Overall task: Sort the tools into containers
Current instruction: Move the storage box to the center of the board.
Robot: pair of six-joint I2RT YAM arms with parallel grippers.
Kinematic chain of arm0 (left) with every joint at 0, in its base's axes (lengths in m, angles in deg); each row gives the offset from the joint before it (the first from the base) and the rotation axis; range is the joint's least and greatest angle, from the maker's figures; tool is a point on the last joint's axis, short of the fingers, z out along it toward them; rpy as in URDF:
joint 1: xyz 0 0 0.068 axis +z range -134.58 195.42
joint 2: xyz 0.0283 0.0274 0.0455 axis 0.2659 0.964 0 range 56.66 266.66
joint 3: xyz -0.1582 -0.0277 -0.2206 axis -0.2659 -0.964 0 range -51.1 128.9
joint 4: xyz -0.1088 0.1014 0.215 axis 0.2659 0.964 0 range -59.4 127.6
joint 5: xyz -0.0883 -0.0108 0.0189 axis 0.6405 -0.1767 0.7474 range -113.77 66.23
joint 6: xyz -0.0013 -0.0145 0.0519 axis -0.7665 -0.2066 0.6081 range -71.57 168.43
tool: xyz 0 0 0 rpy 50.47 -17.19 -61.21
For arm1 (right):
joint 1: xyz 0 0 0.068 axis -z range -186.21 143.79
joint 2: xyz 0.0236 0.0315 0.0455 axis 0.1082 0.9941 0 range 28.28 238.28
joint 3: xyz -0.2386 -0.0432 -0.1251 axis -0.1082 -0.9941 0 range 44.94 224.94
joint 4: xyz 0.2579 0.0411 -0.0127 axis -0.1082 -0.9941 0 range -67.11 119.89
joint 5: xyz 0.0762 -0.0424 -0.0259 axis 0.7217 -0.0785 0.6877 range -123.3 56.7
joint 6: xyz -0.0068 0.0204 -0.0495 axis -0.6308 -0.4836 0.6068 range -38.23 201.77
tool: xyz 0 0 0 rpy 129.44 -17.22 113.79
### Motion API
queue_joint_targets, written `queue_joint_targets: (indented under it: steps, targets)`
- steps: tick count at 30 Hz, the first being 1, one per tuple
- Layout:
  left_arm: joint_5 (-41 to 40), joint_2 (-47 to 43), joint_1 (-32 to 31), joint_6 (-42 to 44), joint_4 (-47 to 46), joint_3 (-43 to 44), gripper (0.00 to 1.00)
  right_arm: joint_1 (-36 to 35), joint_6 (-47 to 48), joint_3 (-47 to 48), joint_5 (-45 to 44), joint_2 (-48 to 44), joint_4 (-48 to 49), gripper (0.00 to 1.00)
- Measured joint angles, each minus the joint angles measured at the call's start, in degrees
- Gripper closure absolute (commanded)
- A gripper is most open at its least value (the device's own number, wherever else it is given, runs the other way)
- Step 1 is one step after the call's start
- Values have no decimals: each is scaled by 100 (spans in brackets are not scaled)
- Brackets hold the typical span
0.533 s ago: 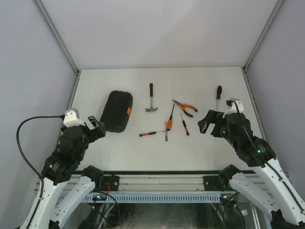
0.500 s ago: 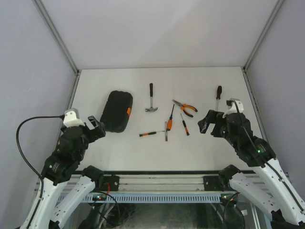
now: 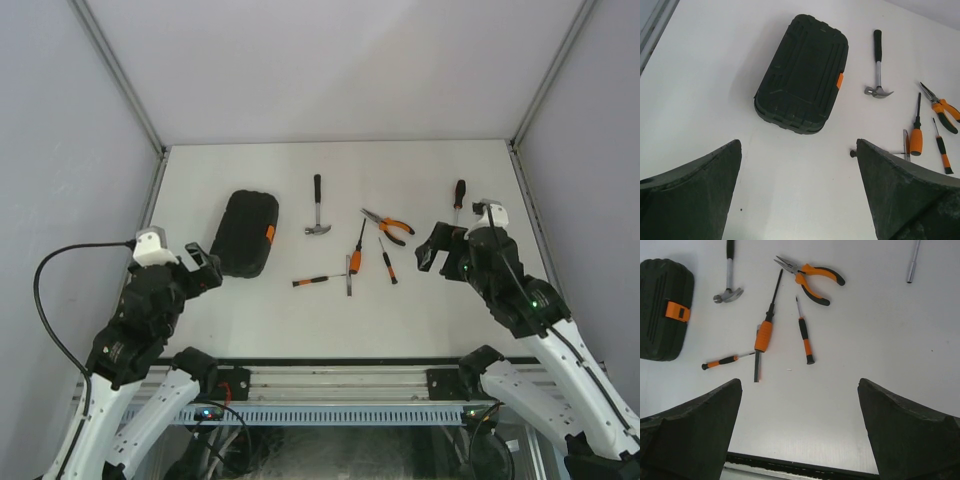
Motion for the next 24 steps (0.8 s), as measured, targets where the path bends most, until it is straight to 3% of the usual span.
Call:
queue_joint_targets:
  steps: [11,18,24]
  targets:
    - [-28,861,4,9,-98,0,0,208,-76,7,568,715,245,3]
    - [-238,1812,74,-7,-466,0,2,208,-190,-608,1143,767,907,6]
    - [-153,2664,723,-37,-1134,0,2,118,-225,-933,1705,968,1228,6]
